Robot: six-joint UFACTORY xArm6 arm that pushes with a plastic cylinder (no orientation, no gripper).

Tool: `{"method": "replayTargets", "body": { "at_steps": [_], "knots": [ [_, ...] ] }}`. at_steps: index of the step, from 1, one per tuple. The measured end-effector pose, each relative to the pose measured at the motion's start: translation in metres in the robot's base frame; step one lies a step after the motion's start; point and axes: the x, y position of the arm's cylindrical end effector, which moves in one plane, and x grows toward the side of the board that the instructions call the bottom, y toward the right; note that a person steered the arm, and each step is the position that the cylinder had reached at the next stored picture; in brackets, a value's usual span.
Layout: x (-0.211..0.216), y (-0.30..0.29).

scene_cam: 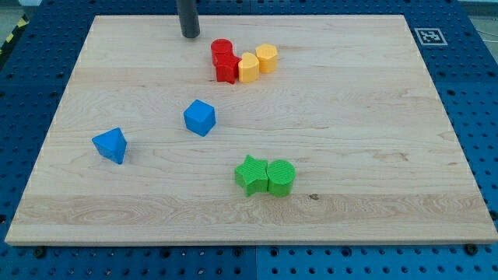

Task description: Slightly push the red circle into the red star

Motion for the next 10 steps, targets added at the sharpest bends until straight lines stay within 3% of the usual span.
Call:
{"method": "replayTargets", "body": {
  "at_steps": [2,7,8,9,10],
  "knots": [
    [0.029,0.032],
    [0.044,0.040],
    [0.042,0.040],
    [0.004,0.052],
    [-0.005,0.110]
  ]
}}
